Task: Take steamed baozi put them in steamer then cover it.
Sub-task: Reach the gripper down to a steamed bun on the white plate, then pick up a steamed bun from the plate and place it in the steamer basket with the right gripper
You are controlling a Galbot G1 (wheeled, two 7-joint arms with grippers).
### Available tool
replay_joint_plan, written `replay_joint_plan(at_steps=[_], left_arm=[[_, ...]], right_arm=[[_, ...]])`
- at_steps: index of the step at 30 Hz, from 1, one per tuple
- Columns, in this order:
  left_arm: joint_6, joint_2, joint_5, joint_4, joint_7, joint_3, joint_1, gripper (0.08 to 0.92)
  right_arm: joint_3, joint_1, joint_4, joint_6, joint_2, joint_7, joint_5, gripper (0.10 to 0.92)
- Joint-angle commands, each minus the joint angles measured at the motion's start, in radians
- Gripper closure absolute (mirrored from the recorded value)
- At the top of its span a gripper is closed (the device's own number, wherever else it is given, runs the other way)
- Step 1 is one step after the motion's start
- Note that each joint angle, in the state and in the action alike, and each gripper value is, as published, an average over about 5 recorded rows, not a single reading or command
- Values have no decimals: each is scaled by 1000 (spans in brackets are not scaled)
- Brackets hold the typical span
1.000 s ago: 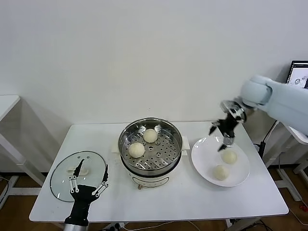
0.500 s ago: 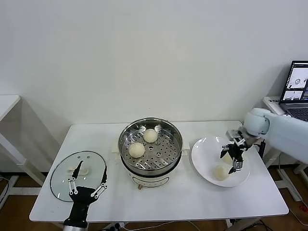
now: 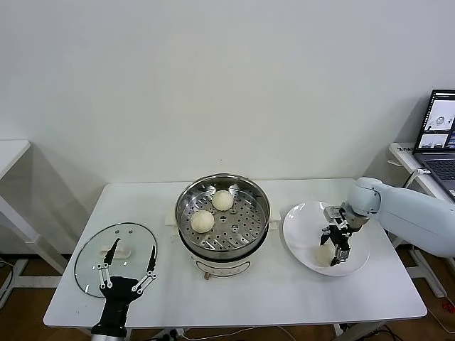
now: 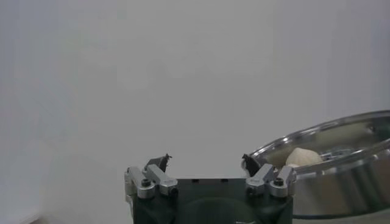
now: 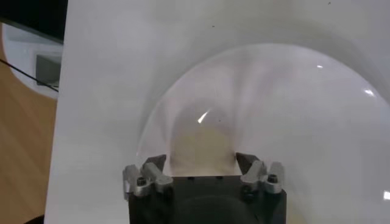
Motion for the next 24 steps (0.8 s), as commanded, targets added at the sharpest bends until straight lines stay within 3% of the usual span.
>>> replay_joint_plan(at_steps=[1,7,15,24], left_arm=[[-1,1,-3,-2,0,-1,-2,177],[-1,6,-7,-4,0,2,-8,177],[1,9,-9,-5,0,12,-15,177],[-11,7,-9,-9,0,5,-3,177]], right_arm=[[4,38,12,4,2,-10,-5,356],[-16,278,77,89,5,-82,2,393],[-58,603,131,425,224,-136,63,387],[-16,554,254,711,455,-108,-112,373]])
